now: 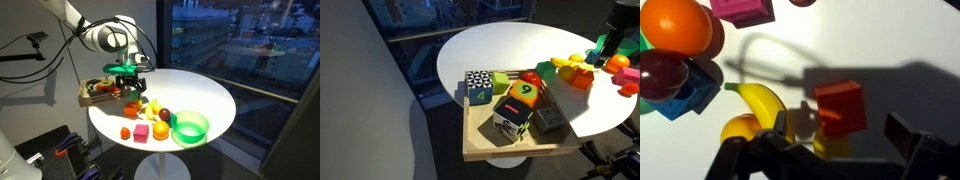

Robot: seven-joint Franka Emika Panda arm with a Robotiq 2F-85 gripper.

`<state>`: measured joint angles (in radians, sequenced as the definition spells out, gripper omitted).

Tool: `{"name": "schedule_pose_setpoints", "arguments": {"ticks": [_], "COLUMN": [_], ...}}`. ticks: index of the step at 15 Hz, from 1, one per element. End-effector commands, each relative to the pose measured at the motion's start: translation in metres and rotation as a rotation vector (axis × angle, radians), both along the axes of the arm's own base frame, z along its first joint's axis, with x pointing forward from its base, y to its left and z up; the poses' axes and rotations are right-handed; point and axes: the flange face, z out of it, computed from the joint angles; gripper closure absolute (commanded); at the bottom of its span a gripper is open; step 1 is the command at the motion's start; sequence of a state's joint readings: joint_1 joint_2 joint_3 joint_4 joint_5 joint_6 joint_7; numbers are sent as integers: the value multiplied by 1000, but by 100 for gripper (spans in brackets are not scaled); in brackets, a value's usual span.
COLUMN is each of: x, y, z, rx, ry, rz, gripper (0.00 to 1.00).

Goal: Pick up the orange block on the right and put it in the wooden box

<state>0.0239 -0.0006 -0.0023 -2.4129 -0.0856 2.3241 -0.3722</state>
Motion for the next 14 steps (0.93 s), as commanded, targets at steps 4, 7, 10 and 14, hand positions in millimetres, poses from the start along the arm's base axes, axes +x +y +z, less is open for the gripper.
{"name": "schedule_pose_setpoints", "arguments": {"ticks": [4,7,10,14], "x": [-9,-13,-15,-15], "y": [3,5,5,5], "z": [-13,-20,-26,-30], "rx": [-25,-47,-60,-46], "ry": [1,-5,-15,-1], "rz": [75,100,120,110], "gripper": [0,0,0,0]}}
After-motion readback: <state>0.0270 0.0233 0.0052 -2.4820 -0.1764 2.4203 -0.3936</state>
